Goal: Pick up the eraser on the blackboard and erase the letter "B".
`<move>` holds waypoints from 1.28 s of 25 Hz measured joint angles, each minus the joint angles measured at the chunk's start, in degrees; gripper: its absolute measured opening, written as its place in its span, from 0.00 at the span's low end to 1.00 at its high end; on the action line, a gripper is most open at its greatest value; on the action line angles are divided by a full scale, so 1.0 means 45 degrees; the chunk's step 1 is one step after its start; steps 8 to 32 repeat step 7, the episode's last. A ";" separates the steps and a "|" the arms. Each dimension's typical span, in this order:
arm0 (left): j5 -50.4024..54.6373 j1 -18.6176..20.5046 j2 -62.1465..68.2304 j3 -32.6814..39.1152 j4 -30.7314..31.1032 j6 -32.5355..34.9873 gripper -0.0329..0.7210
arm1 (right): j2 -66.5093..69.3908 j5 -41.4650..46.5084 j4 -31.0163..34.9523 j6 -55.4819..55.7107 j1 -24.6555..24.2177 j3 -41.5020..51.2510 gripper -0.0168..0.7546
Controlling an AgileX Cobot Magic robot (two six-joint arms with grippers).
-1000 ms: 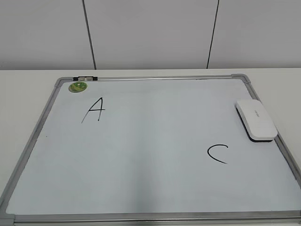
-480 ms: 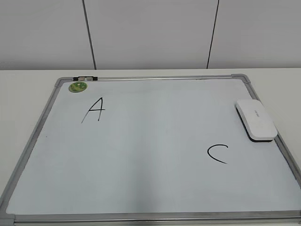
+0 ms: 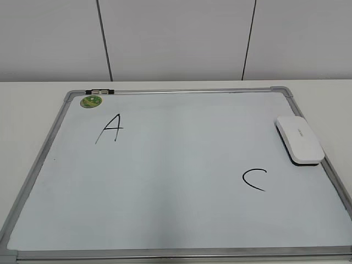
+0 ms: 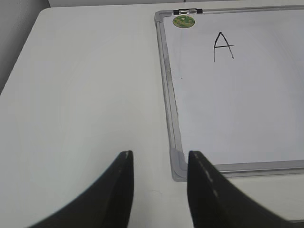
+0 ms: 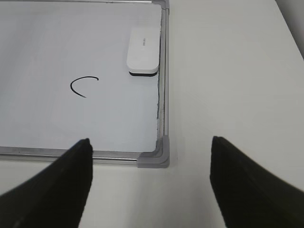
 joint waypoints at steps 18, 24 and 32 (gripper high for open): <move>0.0000 0.0024 0.0000 0.0000 0.0000 0.0000 0.38 | 0.0000 0.0000 0.0000 0.0000 0.0000 0.0000 0.79; 0.0000 0.0024 0.0000 0.0000 0.0000 0.0000 0.38 | 0.0000 0.0000 0.0000 0.0000 0.0000 0.0000 0.79; 0.0000 0.0024 0.0000 0.0000 0.0000 0.0000 0.38 | 0.0000 0.0000 0.0000 0.0000 0.0000 0.0000 0.79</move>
